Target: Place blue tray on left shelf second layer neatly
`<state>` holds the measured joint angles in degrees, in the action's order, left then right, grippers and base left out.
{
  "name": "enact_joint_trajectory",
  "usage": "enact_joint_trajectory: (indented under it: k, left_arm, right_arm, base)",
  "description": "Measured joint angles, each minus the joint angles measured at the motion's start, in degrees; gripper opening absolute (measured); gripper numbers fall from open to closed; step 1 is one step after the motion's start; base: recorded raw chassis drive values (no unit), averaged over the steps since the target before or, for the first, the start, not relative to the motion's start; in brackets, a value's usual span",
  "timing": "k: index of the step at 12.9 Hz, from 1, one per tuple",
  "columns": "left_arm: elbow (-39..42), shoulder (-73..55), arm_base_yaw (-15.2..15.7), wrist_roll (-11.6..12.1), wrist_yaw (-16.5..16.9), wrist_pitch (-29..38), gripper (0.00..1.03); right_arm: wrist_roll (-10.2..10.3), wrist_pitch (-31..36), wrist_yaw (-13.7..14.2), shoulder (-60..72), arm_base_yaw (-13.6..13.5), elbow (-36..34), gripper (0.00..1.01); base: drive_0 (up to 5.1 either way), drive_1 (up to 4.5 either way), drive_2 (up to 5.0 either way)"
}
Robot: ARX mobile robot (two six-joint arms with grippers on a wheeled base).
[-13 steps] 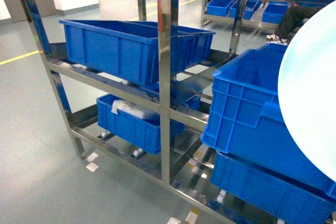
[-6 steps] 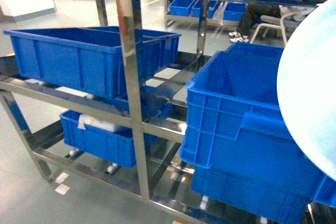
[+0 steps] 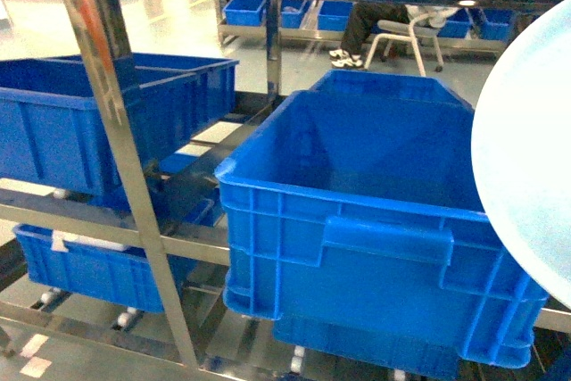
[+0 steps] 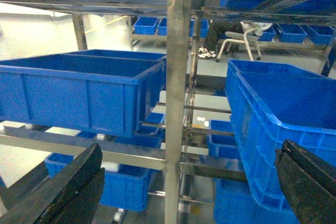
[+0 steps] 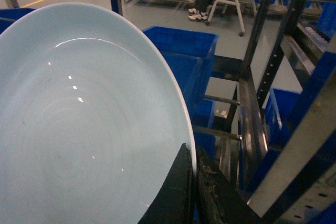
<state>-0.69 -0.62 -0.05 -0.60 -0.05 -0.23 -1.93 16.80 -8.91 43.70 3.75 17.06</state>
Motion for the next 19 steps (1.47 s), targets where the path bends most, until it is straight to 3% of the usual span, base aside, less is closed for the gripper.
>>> enact_joint_trajectory:
  k: [11,19]
  left_arm:
    - [0.0,0.0,0.0,0.0,0.07,0.04,0.98]
    - [0.0,0.0,-0.02,0.0,0.0,-0.26,0.98]
  right_arm:
    - [0.0,-0.11,0.22,-0.04,0.04,0.0,0.02]
    - [0.0,-0.33,0.11,0.35,0.0,0.0,0.02]
  base:
    - [-0.6,-0.61,-0.6]
    - [-2.6,1.41,1.4]
